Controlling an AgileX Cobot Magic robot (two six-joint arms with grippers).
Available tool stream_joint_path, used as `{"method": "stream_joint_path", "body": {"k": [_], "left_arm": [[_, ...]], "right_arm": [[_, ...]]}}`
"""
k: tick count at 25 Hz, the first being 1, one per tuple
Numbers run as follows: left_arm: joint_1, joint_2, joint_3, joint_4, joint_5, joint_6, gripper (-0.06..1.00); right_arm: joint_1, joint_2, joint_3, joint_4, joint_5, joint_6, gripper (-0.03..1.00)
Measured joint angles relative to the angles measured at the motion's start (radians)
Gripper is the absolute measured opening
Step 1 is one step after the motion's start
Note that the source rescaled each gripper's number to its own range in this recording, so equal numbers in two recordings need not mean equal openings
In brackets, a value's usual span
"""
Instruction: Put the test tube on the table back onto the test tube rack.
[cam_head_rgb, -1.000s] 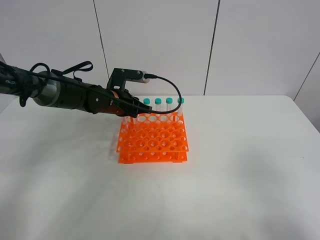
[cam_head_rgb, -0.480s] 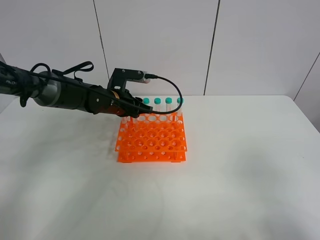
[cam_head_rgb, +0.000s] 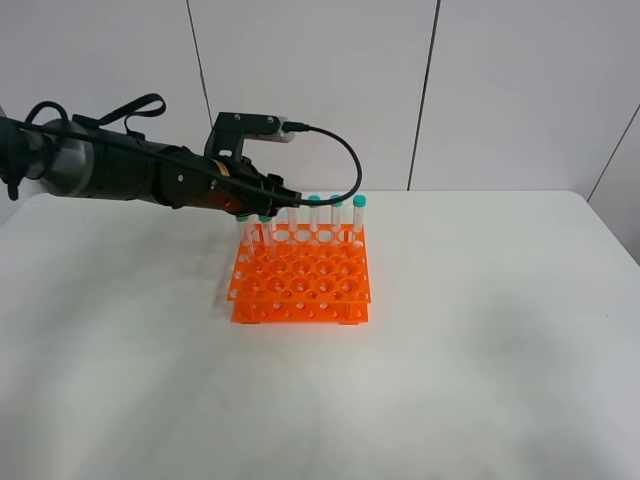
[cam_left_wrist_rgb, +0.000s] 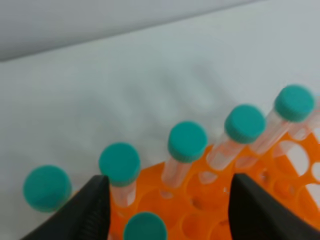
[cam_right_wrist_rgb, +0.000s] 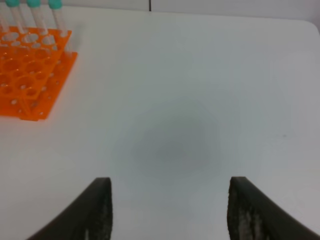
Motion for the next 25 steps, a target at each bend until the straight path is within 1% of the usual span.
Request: {"method": "stream_joint_path", "body": {"k": [5,8,11,14,15,16,17,18,19,21,22,25], "left_arm": [[0.0,-0.098,0.0,0.0,0.057,0.0,0.45],[0.019,-0.148,0.0,0.022,0.098,0.0,0.45],[0.06,-0.182,0.0,0.051,0.163,0.0,0.45],[0.121,-0.216,0.002,0.072,0.228,0.0,0.45],[0.14,-0.227,0.007,0.075,0.237,0.0,0.48],[0.163,-0.239,0.016,0.078,0.239,0.0,0.54],[0.185,-0.255,0.03,0.079,0.245,0.0,0.63],[0.203,-0.273,0.048,0.079,0.246,0.0,0.76],[0.225,-0.291,0.066,0.079,0.246,0.0,0.85],[0.267,-0.322,0.111,0.079,0.245,-0.001,0.94],[0.282,-0.337,0.132,0.079,0.244,-0.01,0.96],[0.321,-0.382,0.188,0.079,0.251,-0.049,0.99]], "right_arm": [[0.0,0.0,0.0,0.0,0.0,0.0,0.54],[0.0,0.0,0.0,0.0,0.0,0.0,0.54],[0.0,0.0,0.0,0.0,0.0,0.0,0.54],[0.0,0.0,0.0,0.0,0.0,0.0,0.54],[0.0,0.0,0.0,0.0,0.0,0.0,0.54],[0.0,0.0,0.0,0.0,0.0,0.0,0.54],[0.0,0.0,0.0,0.0,0.0,0.0,0.54],[0.0,0.0,0.0,0.0,0.0,0.0,0.54],[0.0,0.0,0.0,0.0,0.0,0.0,0.54],[0.0,0.0,0.0,0.0,0.0,0.0,0.54],[0.0,0.0,0.0,0.0,0.0,0.0,0.54],[0.0,0.0,0.0,0.0,0.0,0.0,0.54]]}}
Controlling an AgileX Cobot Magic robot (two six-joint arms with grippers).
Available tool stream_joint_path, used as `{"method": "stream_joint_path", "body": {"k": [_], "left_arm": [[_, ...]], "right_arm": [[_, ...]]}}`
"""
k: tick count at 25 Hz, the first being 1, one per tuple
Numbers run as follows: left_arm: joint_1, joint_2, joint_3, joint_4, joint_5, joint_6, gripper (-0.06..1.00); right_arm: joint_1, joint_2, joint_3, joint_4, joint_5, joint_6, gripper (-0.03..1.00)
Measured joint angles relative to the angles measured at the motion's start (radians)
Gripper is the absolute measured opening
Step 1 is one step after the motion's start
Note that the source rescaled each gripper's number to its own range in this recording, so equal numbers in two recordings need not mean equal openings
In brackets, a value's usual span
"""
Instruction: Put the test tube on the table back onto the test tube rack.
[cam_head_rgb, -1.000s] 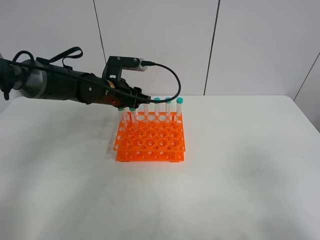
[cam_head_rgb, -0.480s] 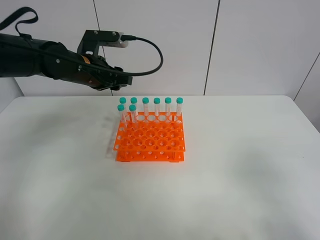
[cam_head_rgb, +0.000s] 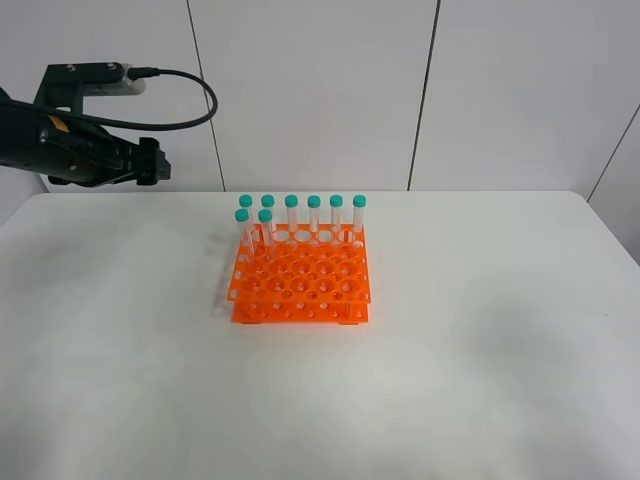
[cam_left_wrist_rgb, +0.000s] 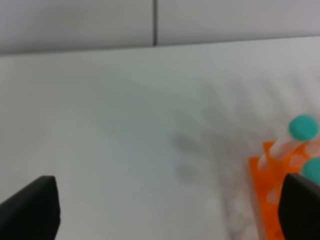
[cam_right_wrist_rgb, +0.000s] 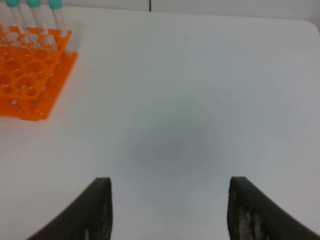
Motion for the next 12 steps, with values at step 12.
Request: {"method": "stream_joint_path", "body": {"k": [12], "left_arm": [[0.017,-0.208,0.055,0.008,0.16,0.002,1.0]], "right_arm": [[0.0,0.0,0.0,0.0,0.0,0.0,0.54]]}}
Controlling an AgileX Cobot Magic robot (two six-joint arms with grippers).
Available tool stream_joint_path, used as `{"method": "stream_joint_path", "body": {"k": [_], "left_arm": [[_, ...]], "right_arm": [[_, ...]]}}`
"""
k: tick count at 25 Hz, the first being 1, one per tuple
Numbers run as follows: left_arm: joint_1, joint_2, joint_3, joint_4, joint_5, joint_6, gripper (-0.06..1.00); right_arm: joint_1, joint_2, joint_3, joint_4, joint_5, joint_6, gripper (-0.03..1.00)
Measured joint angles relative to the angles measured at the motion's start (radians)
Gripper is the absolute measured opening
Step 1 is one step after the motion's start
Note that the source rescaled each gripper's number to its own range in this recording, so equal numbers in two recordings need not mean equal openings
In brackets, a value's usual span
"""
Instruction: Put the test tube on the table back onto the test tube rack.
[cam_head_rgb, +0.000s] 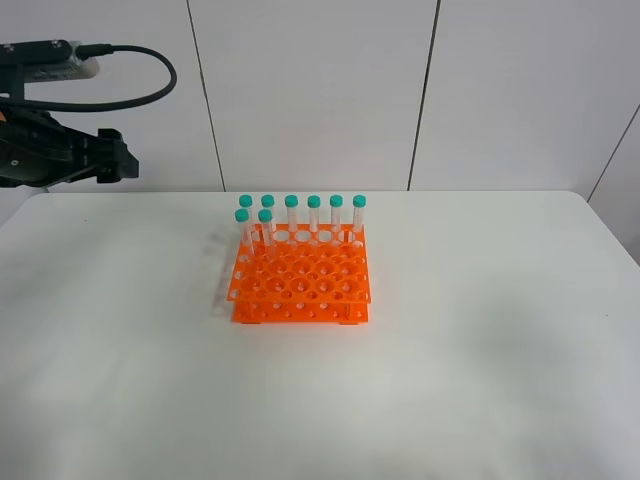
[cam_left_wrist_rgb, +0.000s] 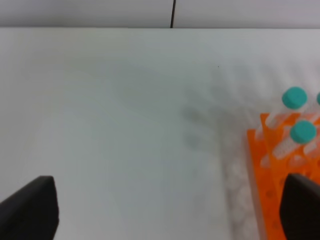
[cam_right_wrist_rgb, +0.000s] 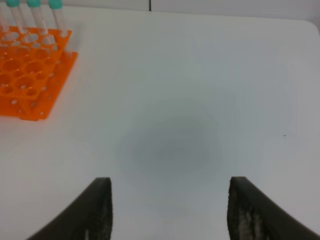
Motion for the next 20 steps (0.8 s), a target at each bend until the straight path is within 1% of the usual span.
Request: {"method": "stream_joint_path", "body": {"k": [3,8,15,20], "left_arm": [[0.0,-0.062,0.004,-0.005,0.047,0.037,1.0],[0.0,-0.227,0.034,-0.005,0.168,0.047,1.0],[0.0,-0.601,0.175,-0.008,0.323,0.048,1.0],[0.0,-0.83,0.2,-0.025,0.558,0.048,1.0]], "right_arm": [[0.0,0.0,0.0,0.0,0.0,0.0,0.54],[0.0,0.0,0.0,0.0,0.0,0.0,0.54],[0.0,0.0,0.0,0.0,0.0,0.0,0.54],[0.0,0.0,0.0,0.0,0.0,0.0,0.54]]}}
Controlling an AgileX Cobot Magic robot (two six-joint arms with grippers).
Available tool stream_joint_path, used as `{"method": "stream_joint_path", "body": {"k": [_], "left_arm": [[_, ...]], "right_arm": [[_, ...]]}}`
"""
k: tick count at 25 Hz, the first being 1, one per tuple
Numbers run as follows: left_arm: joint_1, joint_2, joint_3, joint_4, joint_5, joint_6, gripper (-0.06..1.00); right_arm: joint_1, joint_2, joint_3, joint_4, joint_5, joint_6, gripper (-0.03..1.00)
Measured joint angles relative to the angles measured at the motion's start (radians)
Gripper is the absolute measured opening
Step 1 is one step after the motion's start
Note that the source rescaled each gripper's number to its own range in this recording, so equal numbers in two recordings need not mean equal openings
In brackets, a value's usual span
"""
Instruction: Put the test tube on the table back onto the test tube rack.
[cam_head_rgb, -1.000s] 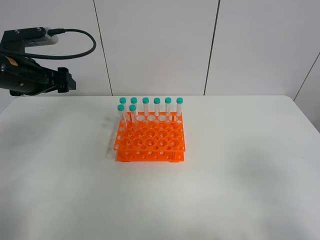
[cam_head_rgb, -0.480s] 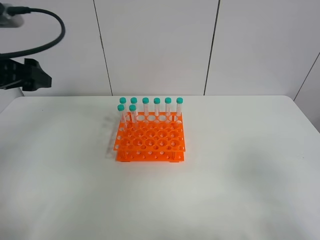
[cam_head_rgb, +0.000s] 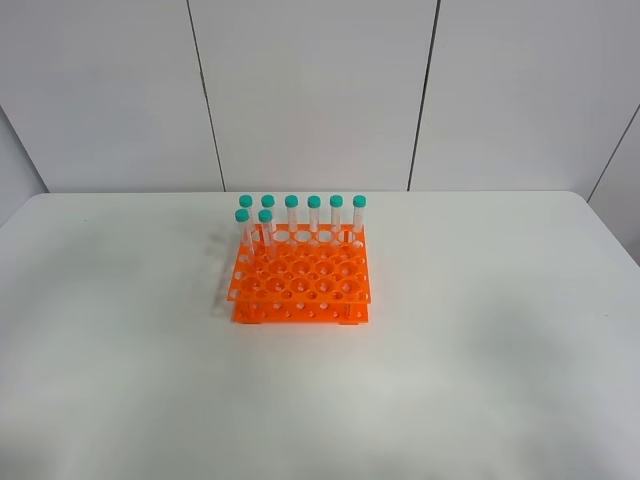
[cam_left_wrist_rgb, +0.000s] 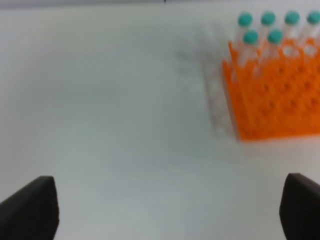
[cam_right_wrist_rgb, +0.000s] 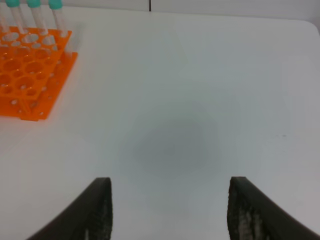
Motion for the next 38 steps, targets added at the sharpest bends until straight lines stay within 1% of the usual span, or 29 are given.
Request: {"method": "stream_joint_path", "body": {"k": [3,7,10,14,22,38], "left_arm": [[0.0,-0.105,0.003,-0.01,0.094,-0.01,1.0],[0.0,-0.241,0.053,-0.012,0.159,-0.062,1.0],[0.0,-0.327,0.111,-0.013,0.195,-0.08,1.0],[0.0,-0.409,0.163,-0.013,0.202,-0.087,1.0],[0.0,-0.519,0.205,-0.013,0.241,-0.087,1.0],[0.0,-0.523,0.222,-0.014,0.239,-0.093,1.0]], "right_arm": [[0.0,0.0,0.0,0.0,0.0,0.0,0.54],[0.0,0.0,0.0,0.0,0.0,0.0,0.54],[0.0,0.0,0.0,0.0,0.0,0.0,0.54],[0.0,0.0,0.0,0.0,0.0,0.0,0.54],[0.0,0.0,0.0,0.0,0.0,0.0,0.54],[0.0,0.0,0.0,0.0,0.0,0.0,0.54]]}}
